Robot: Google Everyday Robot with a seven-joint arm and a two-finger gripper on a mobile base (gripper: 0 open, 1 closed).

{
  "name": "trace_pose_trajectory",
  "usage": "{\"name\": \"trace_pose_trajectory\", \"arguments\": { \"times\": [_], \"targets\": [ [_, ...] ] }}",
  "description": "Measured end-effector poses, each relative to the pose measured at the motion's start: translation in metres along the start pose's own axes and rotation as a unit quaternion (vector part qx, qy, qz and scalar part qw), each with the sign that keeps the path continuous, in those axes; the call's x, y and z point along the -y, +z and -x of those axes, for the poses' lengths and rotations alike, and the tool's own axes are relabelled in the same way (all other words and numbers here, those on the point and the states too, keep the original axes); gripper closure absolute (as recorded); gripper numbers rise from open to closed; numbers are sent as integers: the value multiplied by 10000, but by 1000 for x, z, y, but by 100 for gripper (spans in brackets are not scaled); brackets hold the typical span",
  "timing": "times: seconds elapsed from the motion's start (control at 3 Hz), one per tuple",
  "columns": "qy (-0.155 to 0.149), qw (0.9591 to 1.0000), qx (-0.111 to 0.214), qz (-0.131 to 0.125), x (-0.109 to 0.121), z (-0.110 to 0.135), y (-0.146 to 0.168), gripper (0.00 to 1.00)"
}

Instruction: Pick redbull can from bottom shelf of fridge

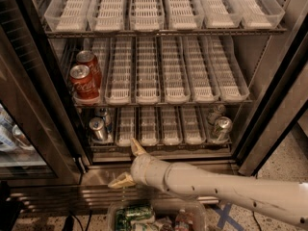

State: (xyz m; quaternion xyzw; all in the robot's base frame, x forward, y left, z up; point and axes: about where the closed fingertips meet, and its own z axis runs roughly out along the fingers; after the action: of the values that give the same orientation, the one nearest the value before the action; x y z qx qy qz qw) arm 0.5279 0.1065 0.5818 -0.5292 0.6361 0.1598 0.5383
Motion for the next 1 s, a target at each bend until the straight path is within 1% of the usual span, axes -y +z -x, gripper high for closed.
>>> {"name": "trace_pose_trajectory", "arguments": {
  "times": [0.33, 0.67, 1.0],
  "targets": [
    [-55, 9945, 495, -924, 25, 10, 12, 0],
    [-66, 9792, 927, -1803, 52, 26, 15, 0],
    [9, 9623, 1191, -2446, 70, 44, 19, 0]
  ]
}}
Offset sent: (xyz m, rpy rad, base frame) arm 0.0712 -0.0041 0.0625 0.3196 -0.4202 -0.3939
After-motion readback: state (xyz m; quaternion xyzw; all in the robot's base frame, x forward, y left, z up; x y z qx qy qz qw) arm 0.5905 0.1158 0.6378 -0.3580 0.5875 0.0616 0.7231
